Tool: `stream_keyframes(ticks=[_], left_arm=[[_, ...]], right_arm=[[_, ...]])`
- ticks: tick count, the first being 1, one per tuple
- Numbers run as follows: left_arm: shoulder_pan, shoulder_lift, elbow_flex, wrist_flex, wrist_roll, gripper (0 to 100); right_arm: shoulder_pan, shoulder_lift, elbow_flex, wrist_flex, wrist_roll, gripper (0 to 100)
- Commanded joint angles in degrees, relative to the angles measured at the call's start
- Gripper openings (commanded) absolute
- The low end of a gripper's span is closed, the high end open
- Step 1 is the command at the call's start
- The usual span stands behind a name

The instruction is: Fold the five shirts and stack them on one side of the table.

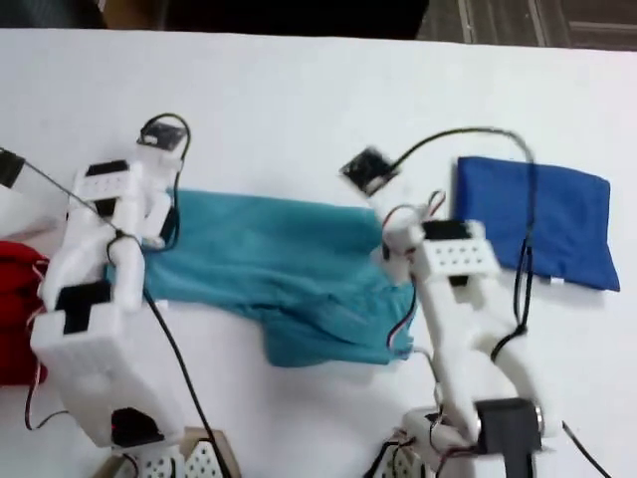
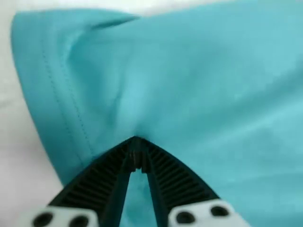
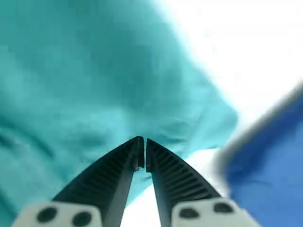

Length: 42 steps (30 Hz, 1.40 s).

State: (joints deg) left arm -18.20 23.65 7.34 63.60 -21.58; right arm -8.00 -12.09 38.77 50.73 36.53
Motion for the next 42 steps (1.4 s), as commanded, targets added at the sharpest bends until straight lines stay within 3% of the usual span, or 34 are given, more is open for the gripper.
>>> stream_keyframes(ticks=[1,9,22,35,39,42], left_arm=[[-0.70,5.89,-8.75,4.66,2.46,3],[-0.88,13.27,-19.56,11.25,5.54,3],[-0.88,17.93,-33.80,12.48,5.36,3],[-0.79,15.56,-47.52,24.18,5.63,3],[-0.62,11.43,-47.96,28.31,5.45,3],[-0.79,10.37,-44.88,27.69,5.27,3]], right_arm=[[2.33,9.10,-9.32,-0.84,0.53,2.0],[2.51,33.45,-29.80,4.26,0.70,2.1],[5.49,51.56,-60.66,15.78,0.70,2.1],[4.97,55.08,-85.27,36.62,0.70,2.1],[2.33,55.08,-93.63,47.08,0.79,2.1],[-0.04,52.35,-93.36,47.43,0.79,2.1]])
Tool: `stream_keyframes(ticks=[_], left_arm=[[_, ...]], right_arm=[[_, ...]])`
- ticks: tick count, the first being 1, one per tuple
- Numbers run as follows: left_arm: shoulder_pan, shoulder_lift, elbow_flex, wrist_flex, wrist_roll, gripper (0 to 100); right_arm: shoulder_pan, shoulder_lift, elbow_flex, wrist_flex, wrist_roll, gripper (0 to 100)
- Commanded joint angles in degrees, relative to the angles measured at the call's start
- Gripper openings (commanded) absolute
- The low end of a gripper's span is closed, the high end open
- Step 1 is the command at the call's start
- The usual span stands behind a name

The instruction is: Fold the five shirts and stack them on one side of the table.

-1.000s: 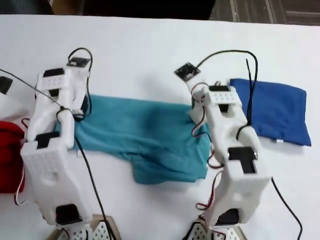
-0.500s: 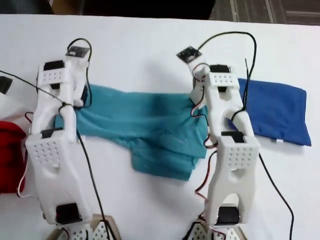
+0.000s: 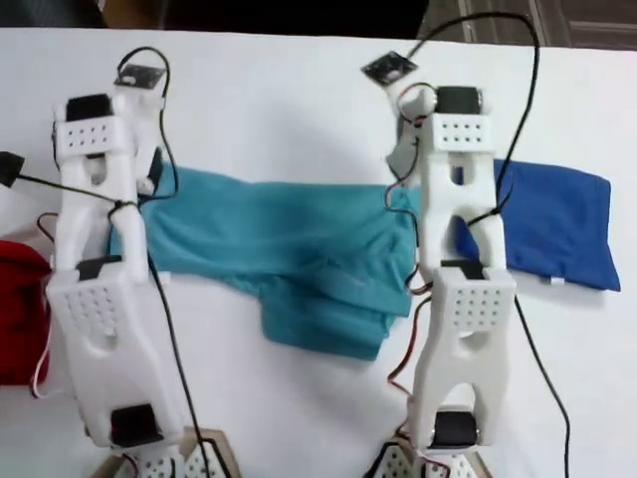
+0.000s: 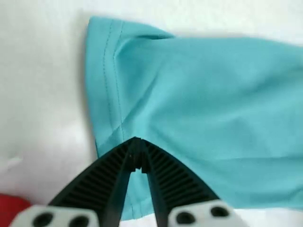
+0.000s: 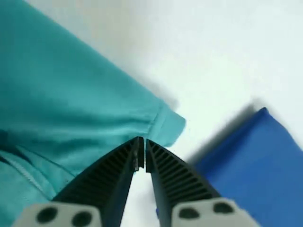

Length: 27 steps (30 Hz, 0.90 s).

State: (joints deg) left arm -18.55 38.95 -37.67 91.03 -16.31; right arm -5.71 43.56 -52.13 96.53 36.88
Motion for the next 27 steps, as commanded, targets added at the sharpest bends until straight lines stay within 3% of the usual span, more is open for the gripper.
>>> stream_keyframes(ticks=[1,8,16,23,27], left_arm=[[-0.44,-4.92,1.63,-0.70,0.00,3],[-0.44,-5.01,15.52,-10.46,0.00,3],[-0.35,-13.45,28.09,-17.14,0.44,3],[-0.09,-21.71,47.16,-30.59,0.44,3],[-0.09,-21.89,51.30,-32.53,0.53,3]], right_arm=[[-3.56,-4.79,-1.32,1.63,0.44,2.1],[-14.90,-17.10,12.92,1.54,0.44,2.1],[-20.44,-27.74,32.18,-0.04,0.44,2.1],[-27.30,-42.59,57.23,-10.42,0.53,2.1],[-31.87,-49.63,71.91,-17.19,0.44,2.1]])
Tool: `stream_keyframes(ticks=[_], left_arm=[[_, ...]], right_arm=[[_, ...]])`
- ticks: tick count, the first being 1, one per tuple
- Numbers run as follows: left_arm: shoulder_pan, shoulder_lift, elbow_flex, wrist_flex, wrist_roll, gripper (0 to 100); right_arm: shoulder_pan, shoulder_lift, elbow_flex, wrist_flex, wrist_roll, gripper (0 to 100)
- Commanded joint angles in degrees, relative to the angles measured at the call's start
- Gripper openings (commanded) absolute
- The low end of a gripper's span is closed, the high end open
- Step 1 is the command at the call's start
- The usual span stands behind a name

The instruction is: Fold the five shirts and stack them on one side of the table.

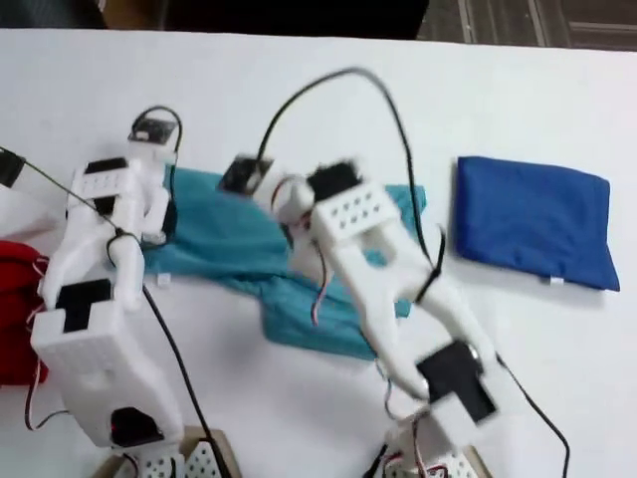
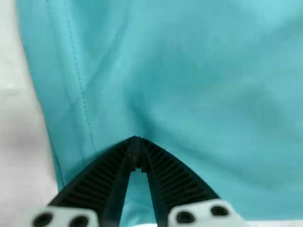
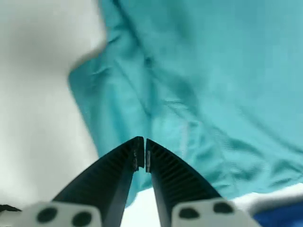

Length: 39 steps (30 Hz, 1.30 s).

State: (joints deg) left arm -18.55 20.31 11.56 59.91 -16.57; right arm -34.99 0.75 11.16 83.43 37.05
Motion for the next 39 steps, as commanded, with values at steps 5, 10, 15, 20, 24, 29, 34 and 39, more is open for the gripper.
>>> stream_keyframes(ticks=[5,10,15,20,24,29,34,39], left_arm=[[-0.09,-3.08,2.77,-1.41,0.79,3],[-0.09,-3.08,2.86,-1.41,2.37,3],[-0.09,-2.99,2.86,-1.41,2.46,3],[-0.09,-2.99,2.86,-1.49,2.37,3],[-0.09,-2.99,2.86,-1.49,2.37,3],[-0.09,-2.99,2.86,-1.49,2.37,3],[-0.09,-2.99,2.86,-1.49,2.37,3],[-0.09,-2.99,2.86,-1.49,2.37,3]], right_arm=[[-10.42,-7.78,19.25,-6.73,0.26,2.1],[-13.58,-7.69,24.44,-11.82,0.18,2.4],[-10.24,-7.60,29.19,-19.03,0.18,4.8],[-4.00,-3.74,30.59,-23.16,0.18,16.3],[-1.89,1.45,29.98,-24.22,0.26,16.6],[-1.89,2.07,28.22,-23.34,0.26,16.6],[-1.27,2.33,27.16,-24.13,0.26,15.9],[-1.19,4.09,26.02,-22.81,-0.09,15.2]])
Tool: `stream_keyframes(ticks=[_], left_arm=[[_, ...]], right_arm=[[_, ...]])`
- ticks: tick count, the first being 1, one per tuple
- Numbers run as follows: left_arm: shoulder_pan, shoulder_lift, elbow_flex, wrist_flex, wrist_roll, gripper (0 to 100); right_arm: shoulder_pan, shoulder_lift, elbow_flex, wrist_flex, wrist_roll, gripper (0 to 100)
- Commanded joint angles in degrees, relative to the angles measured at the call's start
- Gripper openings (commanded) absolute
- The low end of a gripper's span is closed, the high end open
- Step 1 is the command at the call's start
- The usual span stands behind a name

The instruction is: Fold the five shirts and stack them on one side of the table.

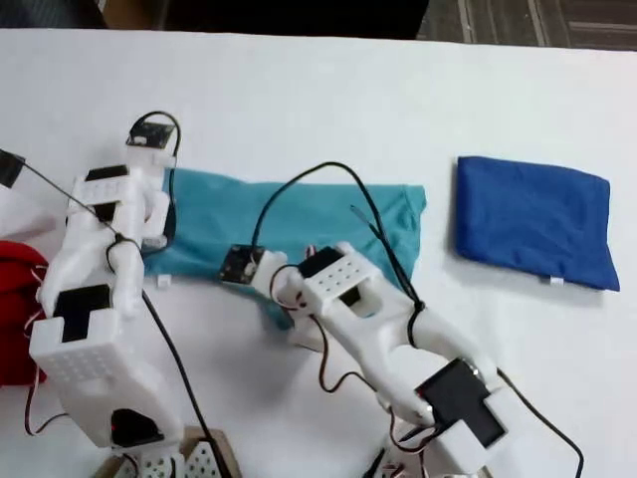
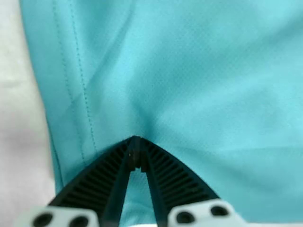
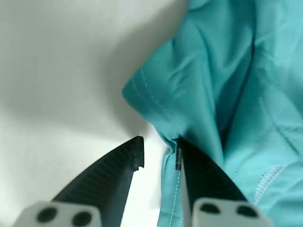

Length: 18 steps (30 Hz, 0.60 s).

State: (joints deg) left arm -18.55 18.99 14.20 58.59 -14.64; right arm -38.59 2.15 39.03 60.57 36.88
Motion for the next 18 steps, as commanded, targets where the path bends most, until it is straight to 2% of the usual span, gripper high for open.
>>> stream_keyframes(ticks=[1,7,10,13,18], left_arm=[[-0.09,-1.67,0.22,-0.18,0.44,3],[-0.35,-1.76,0.22,-0.18,0.44,3],[-0.44,-1.76,0.22,-0.18,0.44,3],[-0.44,-1.76,0.22,-0.18,0.44,3],[-0.44,-1.76,0.22,-0.18,0.44,3]], right_arm=[[2.51,3.82,-3.25,1.36,0.00,16.3],[5.58,13.32,-13.01,7.78,-0.09,14.1],[5.76,17.27,-17.05,10.95,-0.09,9.7],[5.85,20.26,-20.04,13.32,-0.09,1.2],[5.93,20.62,-21.63,14.11,-0.09,2.1]])
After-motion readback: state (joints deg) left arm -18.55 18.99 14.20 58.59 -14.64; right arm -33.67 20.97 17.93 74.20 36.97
